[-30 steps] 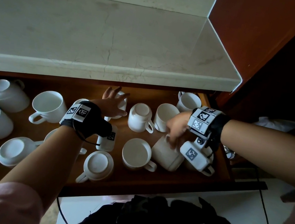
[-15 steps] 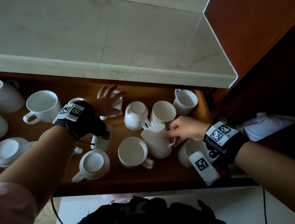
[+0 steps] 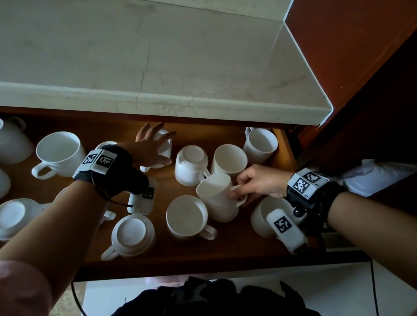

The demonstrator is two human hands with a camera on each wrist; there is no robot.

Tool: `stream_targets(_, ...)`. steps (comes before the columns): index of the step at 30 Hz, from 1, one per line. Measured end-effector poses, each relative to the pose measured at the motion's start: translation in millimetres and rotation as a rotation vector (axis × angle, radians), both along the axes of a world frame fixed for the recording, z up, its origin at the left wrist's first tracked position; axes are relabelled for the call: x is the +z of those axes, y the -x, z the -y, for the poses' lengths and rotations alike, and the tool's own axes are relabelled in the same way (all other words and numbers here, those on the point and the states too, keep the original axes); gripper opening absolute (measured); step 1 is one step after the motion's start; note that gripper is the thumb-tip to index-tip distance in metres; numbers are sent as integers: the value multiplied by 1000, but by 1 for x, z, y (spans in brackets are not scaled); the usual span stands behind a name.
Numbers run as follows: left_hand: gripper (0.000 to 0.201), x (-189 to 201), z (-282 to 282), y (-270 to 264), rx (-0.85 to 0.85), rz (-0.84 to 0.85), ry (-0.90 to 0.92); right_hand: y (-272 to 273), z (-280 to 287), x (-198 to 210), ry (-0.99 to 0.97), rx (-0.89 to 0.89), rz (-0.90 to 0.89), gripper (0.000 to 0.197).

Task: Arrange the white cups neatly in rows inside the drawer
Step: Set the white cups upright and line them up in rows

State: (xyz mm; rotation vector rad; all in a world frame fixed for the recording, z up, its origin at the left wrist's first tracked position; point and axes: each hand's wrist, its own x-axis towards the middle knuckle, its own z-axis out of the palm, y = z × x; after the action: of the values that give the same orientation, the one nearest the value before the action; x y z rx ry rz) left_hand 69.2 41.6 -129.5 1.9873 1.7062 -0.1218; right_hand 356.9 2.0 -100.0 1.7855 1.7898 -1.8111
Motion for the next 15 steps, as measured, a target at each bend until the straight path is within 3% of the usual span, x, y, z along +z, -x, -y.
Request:
stream_targets(5,81,-4,-2,1,0,-1,-5,0,-3,4,46,57,97,27)
stream_targets(8,82,-3,-1,1,5,9,2,-10,-18,-14,39,183,228,57)
stream_targets(10,82,-4,-2,1,2,5,2,-6,-18,-5,16,242,305,64)
stream_targets(15,83,-4,-1,1,-15,-28,-1,4,-15,25,16,438,453,29)
